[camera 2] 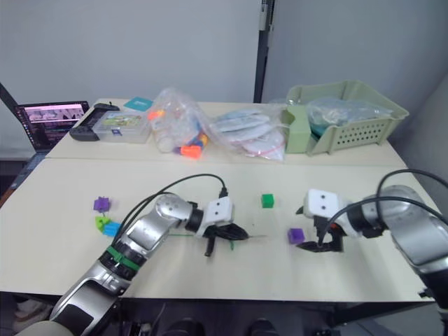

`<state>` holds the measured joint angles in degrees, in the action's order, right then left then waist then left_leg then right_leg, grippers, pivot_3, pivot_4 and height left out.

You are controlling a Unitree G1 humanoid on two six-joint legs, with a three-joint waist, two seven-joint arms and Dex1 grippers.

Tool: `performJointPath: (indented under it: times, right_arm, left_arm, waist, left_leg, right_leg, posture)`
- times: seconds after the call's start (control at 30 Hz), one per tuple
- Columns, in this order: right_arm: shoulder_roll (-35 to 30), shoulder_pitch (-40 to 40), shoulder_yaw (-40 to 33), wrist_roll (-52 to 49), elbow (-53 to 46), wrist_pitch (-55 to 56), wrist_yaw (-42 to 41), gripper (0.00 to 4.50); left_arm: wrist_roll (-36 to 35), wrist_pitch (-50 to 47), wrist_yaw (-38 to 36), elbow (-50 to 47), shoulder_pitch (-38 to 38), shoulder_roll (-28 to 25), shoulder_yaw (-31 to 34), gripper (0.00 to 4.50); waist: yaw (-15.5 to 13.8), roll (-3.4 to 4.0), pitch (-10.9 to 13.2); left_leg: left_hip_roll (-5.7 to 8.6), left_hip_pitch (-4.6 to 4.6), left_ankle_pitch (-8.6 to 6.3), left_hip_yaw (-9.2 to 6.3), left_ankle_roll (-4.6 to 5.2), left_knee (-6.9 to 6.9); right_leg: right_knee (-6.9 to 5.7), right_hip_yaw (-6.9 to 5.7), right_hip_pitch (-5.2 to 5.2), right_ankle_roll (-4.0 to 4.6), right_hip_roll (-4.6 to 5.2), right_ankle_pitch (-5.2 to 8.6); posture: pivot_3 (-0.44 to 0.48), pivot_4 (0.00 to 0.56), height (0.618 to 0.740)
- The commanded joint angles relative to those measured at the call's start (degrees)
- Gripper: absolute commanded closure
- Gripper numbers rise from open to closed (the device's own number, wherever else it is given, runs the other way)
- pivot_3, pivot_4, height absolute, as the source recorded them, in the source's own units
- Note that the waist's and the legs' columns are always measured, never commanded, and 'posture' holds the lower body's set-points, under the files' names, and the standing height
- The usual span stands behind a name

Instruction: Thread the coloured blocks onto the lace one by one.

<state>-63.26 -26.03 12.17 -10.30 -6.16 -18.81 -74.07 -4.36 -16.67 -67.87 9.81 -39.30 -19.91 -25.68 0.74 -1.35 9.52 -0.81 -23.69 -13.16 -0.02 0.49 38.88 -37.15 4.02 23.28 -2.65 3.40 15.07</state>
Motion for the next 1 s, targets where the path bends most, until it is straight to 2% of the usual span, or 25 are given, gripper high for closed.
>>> performJointPath:
  times: [0.03,0.27,0.4,0.6,0.63,0.8,1.0]
  right_arm:
    - [0.9,-4.5,3.3,4.8,3.8,4.0,-3.5,0.02]
    - [4.0,-9.1,7.4,9.7,6.8,3.4,-6.0,0.02]
    - [5.5,-9.2,8.1,12.1,6.4,0.3,-5.0,1.07]
    - [5.2,-7.5,8.1,13.6,3.7,-2.6,-4.9,3.18]
    - [5.1,-7.1,8.0,13.8,3.3,-3.1,-4.5,3.34]
    - [5.7,-4.9,6.4,12.9,0.5,-6.6,-3.1,3.34]
    - [9.0,-2.5,5.5,10.4,-7.1,-15.9,-1.1,3.34]
  left_arm:
    - [0.2,-0.6,1.1,-2.5,-0.5,0.0,0.8,4.5]
    - [0.3,-1.2,1.6,-2.7,-0.7,-0.6,0.6,4.5]
    - [0.6,-1.1,2.0,-2.3,-1.2,-0.3,0.3,4.5]
    - [0.7,-0.7,1.9,-1.4,-2.2,0.4,0.1,4.5]
    - [0.7,-0.7,1.8,-1.3,-2.4,0.5,0.0,4.5]
    - [0.9,-0.4,1.5,-0.6,-3.0,1.0,0.0,4.5]
    - [1.8,0.6,0.8,0.4,-3.5,1.3,-0.8,4.5]
  waist:
    - [-0.1,0.0,0.0]
    - [0.0,0.01,0.0]
    - [-0.1,0.01,0.0]
    - [-0.1,0.01,0.0]
    - [-0.1,0.01,0.0]
    - [-0.1,0.01,0.0]
    - [0.1,0.01,0.0]
  left_leg:
    - [0.0,-0.02,0.0,-0.02,0.0,0.0]
    - [-0.01,0.01,0.0,-0.05,0.0,0.01]
    - [-0.01,0.01,0.0,-0.06,0.0,0.01]
    - [0.0,0.0,0.0,-0.07,0.0,0.02]
    - [0.0,0.01,0.0,-0.08,0.0,0.02]
    - [0.0,0.01,0.0,-0.08,0.0,0.02]
    - [-0.02,0.03,0.0,-0.1,0.0,0.01]
  right_leg:
    - [0.0,-0.01,0.0,0.0,0.0,0.0]
    - [-0.04,-0.03,-0.01,0.02,0.01,-0.01]
    - [-0.05,-0.04,-0.01,0.02,0.01,-0.01]
    - [-0.05,-0.05,-0.01,0.02,0.02,-0.01]
    - [-0.05,-0.05,-0.01,0.02,0.02,-0.01]
    - [-0.05,-0.06,-0.03,0.02,0.01,-0.01]
    - [-0.06,-0.07,-0.03,0.02,-0.01,-0.01]
  posture:
    - [0.0,0.15,0.737]
    - [0.0,0.15,0.737]
    - [0.0,0.15,0.737]
    - [0.0,0.15,0.737]
    - [0.0,0.15,0.737]
    - [0.0,0.15,0.737]
    - [0.0,0.15,0.737]
